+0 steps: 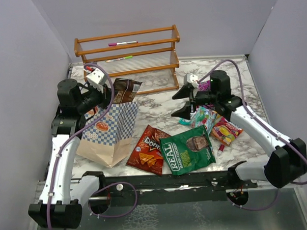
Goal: Place the snacks into the paper bag
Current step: Place the snack in the paper bag.
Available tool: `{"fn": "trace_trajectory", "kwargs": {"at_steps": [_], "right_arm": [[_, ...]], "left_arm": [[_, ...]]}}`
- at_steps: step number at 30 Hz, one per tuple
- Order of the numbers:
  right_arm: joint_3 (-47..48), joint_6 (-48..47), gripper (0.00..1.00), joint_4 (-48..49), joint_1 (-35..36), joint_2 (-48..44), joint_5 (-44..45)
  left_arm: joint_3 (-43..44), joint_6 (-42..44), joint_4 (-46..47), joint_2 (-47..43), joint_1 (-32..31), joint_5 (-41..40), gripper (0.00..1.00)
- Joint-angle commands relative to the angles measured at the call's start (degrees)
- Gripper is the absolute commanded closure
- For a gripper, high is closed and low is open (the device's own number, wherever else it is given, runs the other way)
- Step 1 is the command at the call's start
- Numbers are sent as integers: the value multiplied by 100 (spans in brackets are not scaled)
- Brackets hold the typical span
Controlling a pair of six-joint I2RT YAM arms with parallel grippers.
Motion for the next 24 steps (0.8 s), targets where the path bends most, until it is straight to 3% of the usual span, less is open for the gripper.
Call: {"fn": "trace_trajectory", "kwargs": {"at_steps": [1,11,24], "right_arm": [[566,-269,17,211,708,579,439],[1373,1353,19,1753,1830,2282,1052],[1952,3100,23,2901,2456,3753,480]], "left_arm": [[155,479,-937,-603,3,-648,100],[-36,344,-1032,-1074,12,-678,100],[-62,303,-1059,-1303,94,-1071,100]]}}
